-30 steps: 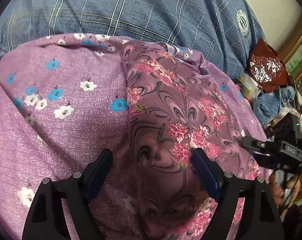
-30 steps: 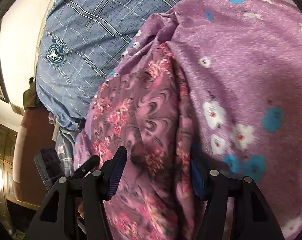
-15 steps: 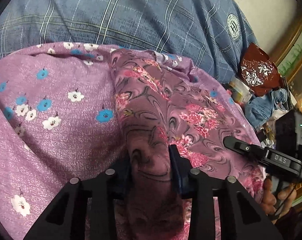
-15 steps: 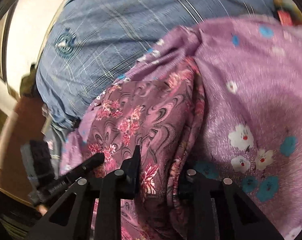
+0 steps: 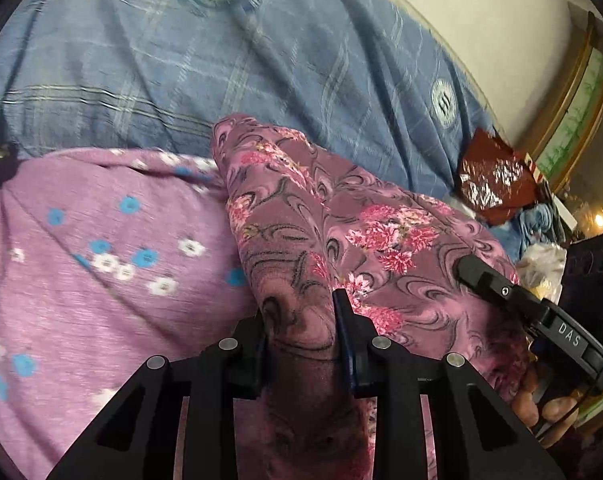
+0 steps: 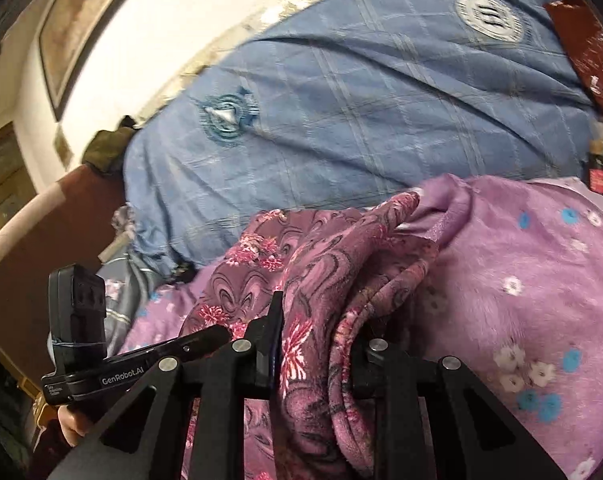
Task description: Fold small clothes
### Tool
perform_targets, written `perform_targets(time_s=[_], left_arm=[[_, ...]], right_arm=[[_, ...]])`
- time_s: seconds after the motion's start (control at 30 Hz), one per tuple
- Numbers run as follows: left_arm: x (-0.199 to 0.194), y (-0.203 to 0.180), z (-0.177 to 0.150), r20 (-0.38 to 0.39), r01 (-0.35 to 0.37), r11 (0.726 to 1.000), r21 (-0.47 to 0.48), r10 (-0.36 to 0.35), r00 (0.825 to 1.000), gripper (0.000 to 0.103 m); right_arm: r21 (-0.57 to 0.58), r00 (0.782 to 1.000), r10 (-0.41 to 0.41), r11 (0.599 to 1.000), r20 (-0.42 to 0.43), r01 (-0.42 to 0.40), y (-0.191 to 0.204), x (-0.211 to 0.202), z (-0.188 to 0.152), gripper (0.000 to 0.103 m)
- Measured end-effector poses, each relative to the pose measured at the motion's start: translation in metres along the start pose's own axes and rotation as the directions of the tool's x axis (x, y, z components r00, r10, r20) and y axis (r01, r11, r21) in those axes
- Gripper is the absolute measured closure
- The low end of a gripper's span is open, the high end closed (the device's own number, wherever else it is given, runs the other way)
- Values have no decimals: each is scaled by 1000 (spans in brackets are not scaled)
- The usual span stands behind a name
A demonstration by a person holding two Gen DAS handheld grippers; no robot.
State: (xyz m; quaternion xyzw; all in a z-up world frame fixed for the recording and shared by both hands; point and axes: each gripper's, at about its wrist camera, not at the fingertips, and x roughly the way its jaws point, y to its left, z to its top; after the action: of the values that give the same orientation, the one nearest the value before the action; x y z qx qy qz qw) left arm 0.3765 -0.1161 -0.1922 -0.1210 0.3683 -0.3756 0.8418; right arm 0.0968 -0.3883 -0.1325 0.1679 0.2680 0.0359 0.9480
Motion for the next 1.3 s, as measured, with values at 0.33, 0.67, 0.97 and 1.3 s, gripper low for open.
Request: perform_targets(time_s=[0.33, 0.67, 0.97, 1.3], left_arm=[[-45, 52, -17, -43, -148, 987, -54, 146, 988, 76], [-51, 74, -28, -139, -295, 952, -79, 283, 949, 48], [-79, 57, -27, 18, -311, 950, -33, 312, 950, 49], [-71, 26, -27, 133, -415, 909, -32, 415, 900, 30]], right_arm=[[40, 989, 86, 996, -121, -81, 38, 56, -19, 80], [72, 937, -59, 993, -344, 89, 20, 98, -35, 51], [208, 963, -197, 950, -184, 234, -39, 56, -11, 61], [52, 968, -230, 970, -101, 236, -15, 31, -7, 67]])
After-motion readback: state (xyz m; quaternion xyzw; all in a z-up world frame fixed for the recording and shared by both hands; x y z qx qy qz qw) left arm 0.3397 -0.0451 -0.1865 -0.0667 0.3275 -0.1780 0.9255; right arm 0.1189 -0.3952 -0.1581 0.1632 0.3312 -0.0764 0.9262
